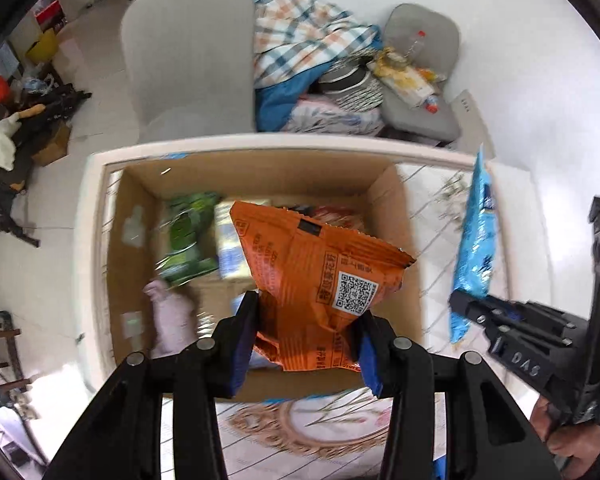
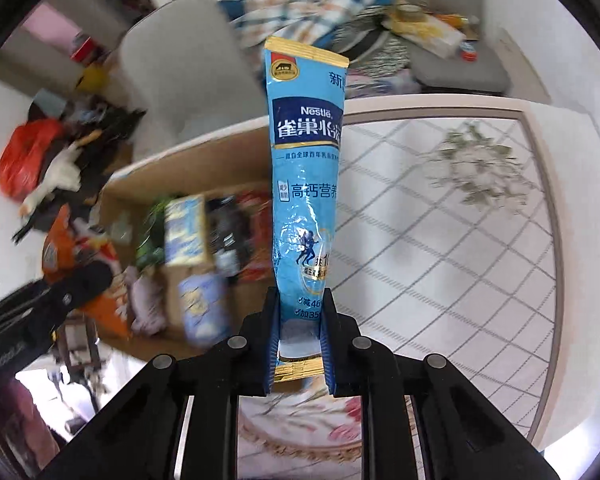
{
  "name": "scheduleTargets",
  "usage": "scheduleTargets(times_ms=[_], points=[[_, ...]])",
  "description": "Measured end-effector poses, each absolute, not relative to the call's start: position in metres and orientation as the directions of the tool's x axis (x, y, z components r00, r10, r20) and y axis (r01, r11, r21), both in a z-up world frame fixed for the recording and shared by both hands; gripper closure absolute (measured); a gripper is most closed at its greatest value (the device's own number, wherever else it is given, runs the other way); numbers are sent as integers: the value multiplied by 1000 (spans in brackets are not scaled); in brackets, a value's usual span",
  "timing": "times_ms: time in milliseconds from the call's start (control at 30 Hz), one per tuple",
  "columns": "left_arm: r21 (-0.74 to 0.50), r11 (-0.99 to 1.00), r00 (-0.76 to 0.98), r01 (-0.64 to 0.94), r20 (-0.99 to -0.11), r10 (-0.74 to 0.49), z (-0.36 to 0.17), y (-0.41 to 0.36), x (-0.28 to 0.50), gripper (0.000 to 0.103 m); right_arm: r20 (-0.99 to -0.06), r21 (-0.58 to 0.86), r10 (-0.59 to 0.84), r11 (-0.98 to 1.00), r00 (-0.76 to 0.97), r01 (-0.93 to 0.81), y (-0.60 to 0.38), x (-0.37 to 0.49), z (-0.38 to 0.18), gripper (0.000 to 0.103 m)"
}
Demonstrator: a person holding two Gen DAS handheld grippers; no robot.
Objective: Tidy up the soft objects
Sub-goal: 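Lower the orange bag and blue tube pack into the box and open both tools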
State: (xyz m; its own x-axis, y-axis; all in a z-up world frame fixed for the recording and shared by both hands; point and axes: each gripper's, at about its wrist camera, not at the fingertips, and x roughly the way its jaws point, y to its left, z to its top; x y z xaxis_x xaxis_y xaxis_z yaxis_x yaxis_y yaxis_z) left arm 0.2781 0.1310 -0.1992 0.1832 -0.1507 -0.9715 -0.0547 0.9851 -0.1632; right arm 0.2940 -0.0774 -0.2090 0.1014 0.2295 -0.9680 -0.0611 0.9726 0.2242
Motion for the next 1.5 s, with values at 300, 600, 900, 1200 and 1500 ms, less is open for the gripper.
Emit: scheduleTargets(times_ms=[300,600,900,1200,1500], points=[[-78,991,-3,-109,-997,-79,-283,170,267,62,-991,125,128,989,36,-74,-23,287,-270,84],[-52,990,-139,-135,-988,-71,-346,183,275,60,-999,45,44,997,-7,-70,-11,292,-312,84],[-52,986,-227,-156,-970,-87,-365,185,273,60,-998,28,25,999,-66,-38,-16,294,-331,79],[-50,986,-135,-156,-988,-72,-320,186,266,46,-998,67,66,998,-22,-20,-19,293,-301,53],[-51,983,19,-177,-999,-49,-252,183,244,11,-997,66,68,996,44,-57,-17,279,-264,51]])
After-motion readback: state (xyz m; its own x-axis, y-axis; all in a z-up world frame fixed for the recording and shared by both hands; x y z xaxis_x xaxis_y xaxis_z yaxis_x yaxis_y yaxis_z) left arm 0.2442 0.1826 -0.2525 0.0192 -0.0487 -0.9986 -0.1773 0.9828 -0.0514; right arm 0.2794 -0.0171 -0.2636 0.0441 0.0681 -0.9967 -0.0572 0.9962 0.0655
